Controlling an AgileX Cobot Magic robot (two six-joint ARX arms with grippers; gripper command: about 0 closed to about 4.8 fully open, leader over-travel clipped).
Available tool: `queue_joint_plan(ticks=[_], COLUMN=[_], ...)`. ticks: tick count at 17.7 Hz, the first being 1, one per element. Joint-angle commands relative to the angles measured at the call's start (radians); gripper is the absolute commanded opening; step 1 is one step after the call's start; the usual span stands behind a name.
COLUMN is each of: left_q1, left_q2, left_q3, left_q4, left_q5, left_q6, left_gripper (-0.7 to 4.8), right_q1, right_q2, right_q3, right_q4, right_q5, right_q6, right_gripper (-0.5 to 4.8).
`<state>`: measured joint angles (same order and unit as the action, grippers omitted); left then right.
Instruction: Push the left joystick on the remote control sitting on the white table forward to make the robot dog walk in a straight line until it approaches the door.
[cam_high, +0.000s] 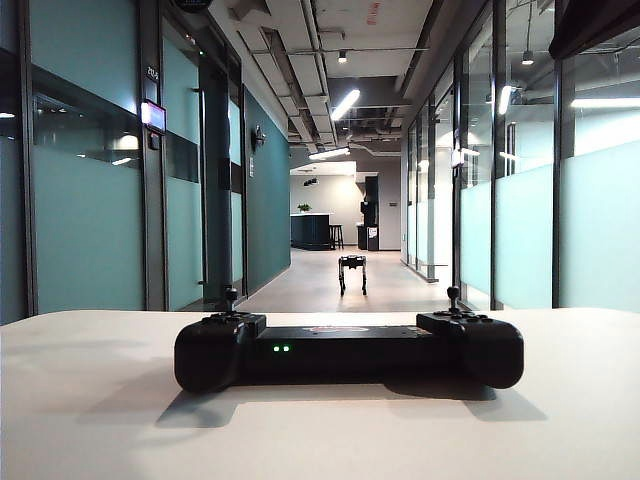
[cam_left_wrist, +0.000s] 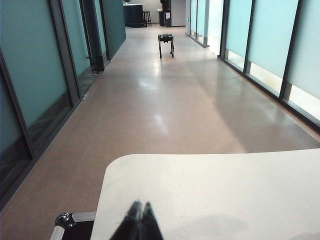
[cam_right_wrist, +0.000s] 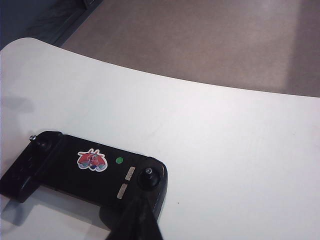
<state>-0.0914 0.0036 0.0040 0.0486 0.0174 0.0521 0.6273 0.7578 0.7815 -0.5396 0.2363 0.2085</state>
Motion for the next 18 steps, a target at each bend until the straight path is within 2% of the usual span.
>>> queue_joint_plan(ticks=[1, 14, 16, 17, 18], left_q1=[0.002, 0.001, 0.001, 0.001, 0.001], left_q2=[0.0, 0.0, 0.0, 0.0, 0.0], left_q3=[0.003, 0.003, 0.003, 0.003, 0.003], left_q4=[0.012, 0.012, 0.012, 0.012, 0.012], left_q5=[0.004, 0.005, 0.005, 0.005, 0.005], left_q6=[0.0, 0.0, 0.0, 0.0, 0.0], left_gripper=[-0.05, -0.05, -0.05, -0.05, -0.05], right_q1=[-0.001, -0.001, -0.011, -0.032, -0.057], right_q2=[-0.002, -0.002, -0.004, -0.019, -0.05], right_q3=[0.006, 0.006, 0.003, -0.025, -0.086], right_q4=[0.018, 0.021, 0.027, 0.076, 0.186], right_q5=[0.005, 0.02, 0.137, 0.23, 0.259], right_q6=[-0.003, -0.003, -0.004, -0.005, -0.039], right_gripper=[-0.05, -0.05, -0.05, -0.05, -0.05])
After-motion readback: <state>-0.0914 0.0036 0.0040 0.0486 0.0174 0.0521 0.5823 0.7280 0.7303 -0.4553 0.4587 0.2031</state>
